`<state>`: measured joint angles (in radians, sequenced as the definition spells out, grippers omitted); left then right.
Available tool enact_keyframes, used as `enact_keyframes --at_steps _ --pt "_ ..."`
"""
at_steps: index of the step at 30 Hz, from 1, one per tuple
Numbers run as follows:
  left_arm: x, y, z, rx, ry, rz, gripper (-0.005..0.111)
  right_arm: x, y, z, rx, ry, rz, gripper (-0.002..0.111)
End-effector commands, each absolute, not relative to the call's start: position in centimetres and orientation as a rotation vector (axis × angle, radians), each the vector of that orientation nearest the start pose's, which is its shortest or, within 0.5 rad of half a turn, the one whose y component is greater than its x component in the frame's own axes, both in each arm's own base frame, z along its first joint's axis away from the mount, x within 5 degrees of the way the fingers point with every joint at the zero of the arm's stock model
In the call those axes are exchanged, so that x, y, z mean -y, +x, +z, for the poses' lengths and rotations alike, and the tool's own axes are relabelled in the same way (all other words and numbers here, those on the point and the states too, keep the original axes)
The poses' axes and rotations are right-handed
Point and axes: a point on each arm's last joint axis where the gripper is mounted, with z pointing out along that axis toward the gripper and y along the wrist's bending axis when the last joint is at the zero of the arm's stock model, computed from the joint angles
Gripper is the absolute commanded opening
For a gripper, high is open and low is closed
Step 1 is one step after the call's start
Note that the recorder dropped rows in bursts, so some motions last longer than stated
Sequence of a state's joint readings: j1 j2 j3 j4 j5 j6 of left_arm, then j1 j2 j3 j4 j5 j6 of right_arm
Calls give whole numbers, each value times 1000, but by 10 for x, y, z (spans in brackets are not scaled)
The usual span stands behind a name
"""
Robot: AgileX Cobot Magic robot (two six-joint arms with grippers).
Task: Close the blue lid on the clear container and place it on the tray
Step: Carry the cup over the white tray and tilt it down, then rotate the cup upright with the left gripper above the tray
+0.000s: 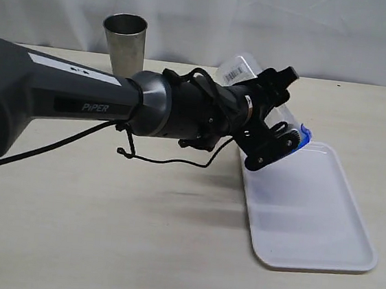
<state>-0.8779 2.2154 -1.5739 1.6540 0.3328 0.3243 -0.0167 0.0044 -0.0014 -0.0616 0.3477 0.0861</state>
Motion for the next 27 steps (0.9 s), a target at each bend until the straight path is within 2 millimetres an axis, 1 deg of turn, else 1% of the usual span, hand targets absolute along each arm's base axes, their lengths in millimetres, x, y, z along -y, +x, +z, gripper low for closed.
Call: enact_keyframes --at_steps 1,9,11,12,14,17,19,21,23,26,27 --pt "371 338 182 -447 2142 1133 0 3 53 182 -1827 58 -14 5" --pt "387 319 182 -398 2140 1116 0 3 53 182 -1827 58 -14 5" --pt "390 315 183 -357 2151 1127 0 3 53 182 -1827 58 -14 5" --pt "395 309 183 -301 2165 1150 0 3 53 182 -1827 58 -14 5" --pt "399 303 184 -263 2171 1180 0 3 53 182 -1827 58 -14 5" --pt "403 297 184 -249 2169 1171 0 3 53 182 -1827 58 -14 5" --pt "403 296 182 -316 2163 1120 0 3 53 182 -1827 58 -14 5" --pt "404 292 176 -547 2130 913 0 3 53 182 -1827 58 -14 5" --pt "405 291 171 -714 2090 711 0 3 53 182 -1827 58 -14 5" --pt "408 292 170 -899 1961 351 0 3 53 182 -1827 58 -14 5" --pt "408 294 171 -976 1888 214 0 3 53 182 -1827 58 -14 5"
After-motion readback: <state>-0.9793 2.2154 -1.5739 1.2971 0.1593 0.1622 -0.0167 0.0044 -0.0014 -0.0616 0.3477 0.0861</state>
